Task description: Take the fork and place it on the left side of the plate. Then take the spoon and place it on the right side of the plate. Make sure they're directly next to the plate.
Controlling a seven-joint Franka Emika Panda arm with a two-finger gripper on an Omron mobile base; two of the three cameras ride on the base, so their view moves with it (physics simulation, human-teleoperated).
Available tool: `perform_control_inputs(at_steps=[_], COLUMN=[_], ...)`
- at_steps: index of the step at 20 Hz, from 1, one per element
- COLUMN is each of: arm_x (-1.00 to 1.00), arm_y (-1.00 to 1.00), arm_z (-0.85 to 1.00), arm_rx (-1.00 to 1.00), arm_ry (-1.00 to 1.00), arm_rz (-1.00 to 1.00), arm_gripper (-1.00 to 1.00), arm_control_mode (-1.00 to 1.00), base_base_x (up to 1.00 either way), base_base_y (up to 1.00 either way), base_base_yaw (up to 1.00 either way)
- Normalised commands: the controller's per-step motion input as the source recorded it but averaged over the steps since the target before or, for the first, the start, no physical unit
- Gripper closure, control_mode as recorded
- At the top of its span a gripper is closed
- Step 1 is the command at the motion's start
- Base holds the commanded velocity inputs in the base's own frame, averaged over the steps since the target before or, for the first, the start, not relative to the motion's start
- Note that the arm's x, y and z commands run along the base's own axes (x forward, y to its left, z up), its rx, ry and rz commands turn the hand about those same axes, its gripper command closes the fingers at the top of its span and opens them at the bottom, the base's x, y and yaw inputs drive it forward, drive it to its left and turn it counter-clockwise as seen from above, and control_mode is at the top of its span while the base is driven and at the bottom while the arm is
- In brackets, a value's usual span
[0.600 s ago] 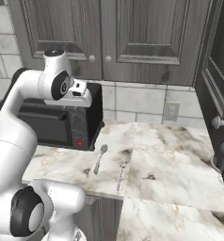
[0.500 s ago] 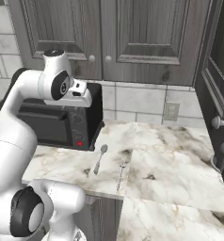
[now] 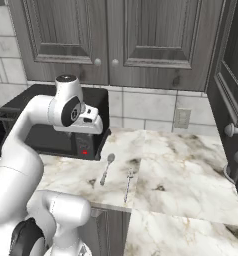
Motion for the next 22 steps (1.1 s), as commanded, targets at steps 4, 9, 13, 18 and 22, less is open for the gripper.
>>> perform_control_inputs(at_steps=[4,9,13,18,22], arm_x=[-0.15,-0.02,0.0,0.04,0.01], arm_y=[-0.67,-0.71,-0.55,-0.41,-0.43], arm_z=[-0.52,-0.33,-0.45,-0.36,-0.5], arm_rx=[0.0,0.0,0.0,0.0,0.0], arm_ry=[0.11,0.15,0.19,0.09,0.0], arm_rz=[-0.07,-0.11,-0.06,-0.03,0.0], arm_gripper=[-1.0,-1.0,-1.0,-1.0,-1.0], arm_control_mode=[-1.0,-1.0,-1.0,-1.0,-1.0], base_base_x=[0.0,0.0,0.0,0.0,0.0], base_base_y=[0.0,0.0,0.0,0.0,0.0], base_base_yaw=[0.0,0.0,0.0,0.0,0.0])
